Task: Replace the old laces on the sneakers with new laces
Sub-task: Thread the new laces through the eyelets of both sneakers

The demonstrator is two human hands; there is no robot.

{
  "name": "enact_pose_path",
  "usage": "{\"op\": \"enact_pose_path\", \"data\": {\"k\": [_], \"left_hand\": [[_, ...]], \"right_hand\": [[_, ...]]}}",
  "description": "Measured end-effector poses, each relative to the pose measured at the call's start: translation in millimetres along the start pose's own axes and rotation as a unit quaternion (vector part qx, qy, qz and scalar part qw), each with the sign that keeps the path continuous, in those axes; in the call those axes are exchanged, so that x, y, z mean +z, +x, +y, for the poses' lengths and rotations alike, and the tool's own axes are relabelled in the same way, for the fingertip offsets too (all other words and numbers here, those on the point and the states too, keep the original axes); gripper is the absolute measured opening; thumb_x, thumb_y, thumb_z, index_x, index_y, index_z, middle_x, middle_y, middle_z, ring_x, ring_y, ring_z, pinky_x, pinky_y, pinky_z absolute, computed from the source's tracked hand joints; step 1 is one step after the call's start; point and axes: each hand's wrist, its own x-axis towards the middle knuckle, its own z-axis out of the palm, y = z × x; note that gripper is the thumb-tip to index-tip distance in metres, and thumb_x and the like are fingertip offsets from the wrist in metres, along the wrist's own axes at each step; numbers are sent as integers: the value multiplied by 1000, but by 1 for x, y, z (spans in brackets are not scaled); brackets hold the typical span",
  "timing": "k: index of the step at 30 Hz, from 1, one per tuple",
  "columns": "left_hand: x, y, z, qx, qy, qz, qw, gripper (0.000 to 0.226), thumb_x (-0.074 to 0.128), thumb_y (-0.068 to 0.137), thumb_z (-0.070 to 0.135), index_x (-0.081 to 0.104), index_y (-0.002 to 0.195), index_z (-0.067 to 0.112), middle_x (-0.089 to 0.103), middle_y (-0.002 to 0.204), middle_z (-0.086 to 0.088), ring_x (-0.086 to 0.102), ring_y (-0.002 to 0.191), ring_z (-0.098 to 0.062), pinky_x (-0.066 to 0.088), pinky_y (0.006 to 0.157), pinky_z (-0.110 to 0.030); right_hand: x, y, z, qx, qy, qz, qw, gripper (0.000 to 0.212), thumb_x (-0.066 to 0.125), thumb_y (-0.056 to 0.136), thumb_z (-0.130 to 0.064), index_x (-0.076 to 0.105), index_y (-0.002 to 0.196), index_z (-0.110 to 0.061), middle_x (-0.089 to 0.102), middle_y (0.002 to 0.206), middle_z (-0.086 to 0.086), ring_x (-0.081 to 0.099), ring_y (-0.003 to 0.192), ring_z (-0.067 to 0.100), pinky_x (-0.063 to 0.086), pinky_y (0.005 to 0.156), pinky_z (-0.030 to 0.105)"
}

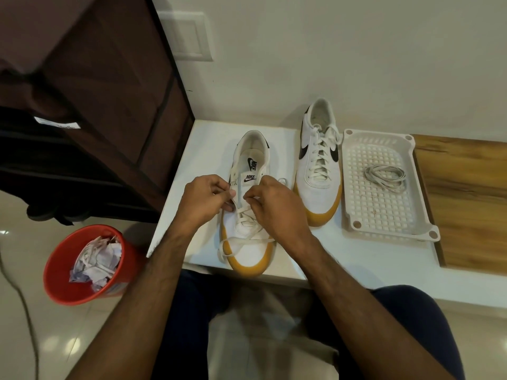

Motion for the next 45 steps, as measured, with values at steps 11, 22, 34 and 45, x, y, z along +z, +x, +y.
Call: {"op": "enact_pose_path", "data": {"k": [11, 22, 34, 45], "left_hand": [[-2, -1, 0, -2, 1, -6, 1000, 8, 75, 90, 14, 68, 92, 11, 77, 81, -7, 75, 65, -18, 46, 51, -11], [-1, 0, -1, 4, 11, -2, 1000, 9, 75, 90, 15, 68, 94, 11, 76, 82, -6, 75, 66, -19, 47, 53, -14], [0, 0, -2, 16, 22, 2, 1000, 13, 76, 89, 20, 70, 95, 10, 76, 82, -4, 75, 66, -16, 49, 57, -16], [-13, -7, -12, 97, 121, -55, 986, 6, 81, 84, 17, 78, 89, 18, 75, 85, 9, 70, 81, -8, 49, 74, -11]], "right_hand": [[-9, 7, 9, -35, -87, -35, 995, 13, 69, 91, -4, 78, 98, -10, 71, 87, 7, 56, 88, 24, 49, 67, 36], [12, 0, -8, 17, -74, 66, 995, 15, 82, 80, -14, 78, 90, -25, 58, 102, 0, 53, 93, 24, 44, 75, 38], [22, -1, -8, 71, -8, 49, 996, 9, 79, 83, -21, 78, 92, -24, 52, 103, -2, 49, 97, 22, 46, 80, 41], [18, -1, -6, 98, -6, 39, 994, 12, 76, 88, -34, 79, 99, -29, 50, 103, -5, 49, 102, 18, 39, 83, 36]]}}
